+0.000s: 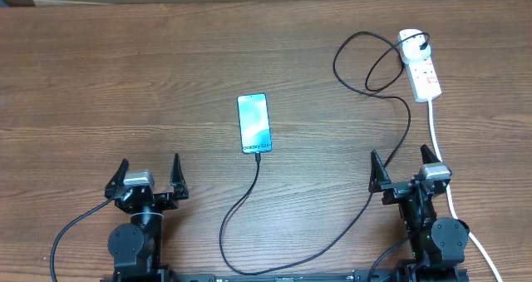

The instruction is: Plug charger to phone and switch on socket

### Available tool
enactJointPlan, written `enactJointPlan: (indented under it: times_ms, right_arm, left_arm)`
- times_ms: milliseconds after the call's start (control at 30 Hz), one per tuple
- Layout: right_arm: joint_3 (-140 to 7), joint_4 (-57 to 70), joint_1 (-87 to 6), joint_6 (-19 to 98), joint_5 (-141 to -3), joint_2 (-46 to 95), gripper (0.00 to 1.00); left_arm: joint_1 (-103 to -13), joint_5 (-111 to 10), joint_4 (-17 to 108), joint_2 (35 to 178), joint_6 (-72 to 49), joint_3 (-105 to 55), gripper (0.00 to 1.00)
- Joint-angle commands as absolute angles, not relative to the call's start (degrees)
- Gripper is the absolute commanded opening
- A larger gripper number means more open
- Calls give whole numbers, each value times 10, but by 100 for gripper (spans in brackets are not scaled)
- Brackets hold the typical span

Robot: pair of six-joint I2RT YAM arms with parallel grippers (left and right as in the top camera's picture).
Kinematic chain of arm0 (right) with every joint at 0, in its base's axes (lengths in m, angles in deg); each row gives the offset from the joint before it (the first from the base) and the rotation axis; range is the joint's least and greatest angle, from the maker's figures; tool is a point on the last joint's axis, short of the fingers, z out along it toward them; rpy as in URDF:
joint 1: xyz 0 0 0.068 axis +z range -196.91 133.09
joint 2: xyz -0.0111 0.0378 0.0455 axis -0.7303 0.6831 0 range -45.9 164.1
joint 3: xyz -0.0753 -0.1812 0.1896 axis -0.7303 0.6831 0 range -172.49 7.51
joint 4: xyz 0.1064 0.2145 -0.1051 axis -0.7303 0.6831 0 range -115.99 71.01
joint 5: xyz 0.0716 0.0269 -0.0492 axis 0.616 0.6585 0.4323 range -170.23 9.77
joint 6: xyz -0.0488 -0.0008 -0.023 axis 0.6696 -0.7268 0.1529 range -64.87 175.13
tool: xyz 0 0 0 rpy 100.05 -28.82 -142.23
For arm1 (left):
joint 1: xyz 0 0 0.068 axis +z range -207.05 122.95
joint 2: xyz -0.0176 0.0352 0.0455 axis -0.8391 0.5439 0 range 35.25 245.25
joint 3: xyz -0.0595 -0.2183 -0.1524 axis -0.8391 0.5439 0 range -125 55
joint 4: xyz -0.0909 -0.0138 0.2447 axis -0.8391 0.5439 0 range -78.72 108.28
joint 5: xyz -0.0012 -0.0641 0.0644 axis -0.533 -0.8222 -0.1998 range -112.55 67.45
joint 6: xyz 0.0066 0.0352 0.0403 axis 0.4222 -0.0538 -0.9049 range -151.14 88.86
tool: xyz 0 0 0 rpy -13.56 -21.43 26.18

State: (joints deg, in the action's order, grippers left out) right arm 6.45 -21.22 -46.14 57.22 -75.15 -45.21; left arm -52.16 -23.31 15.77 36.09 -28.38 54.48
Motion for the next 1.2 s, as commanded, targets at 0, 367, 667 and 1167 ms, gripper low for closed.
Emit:
enactJointPlan:
  times_ms: [0,367,667,1167]
  right_arm:
    - [70,-214,-463,569,-757,-457,100]
    - [70,-214,-463,569,-757,-457,100]
    - [70,-214,-463,569,-757,-457,100]
    - [70,-214,-463,569,-757,-457,100]
  left_arm:
    - [-524,-226,160,354,-295,547,99]
    - [-524,-230,160,354,-299,547,99]
    - [-524,-231,160,354,-299,547,100]
    - [-524,-235,157,355,-297,547,100]
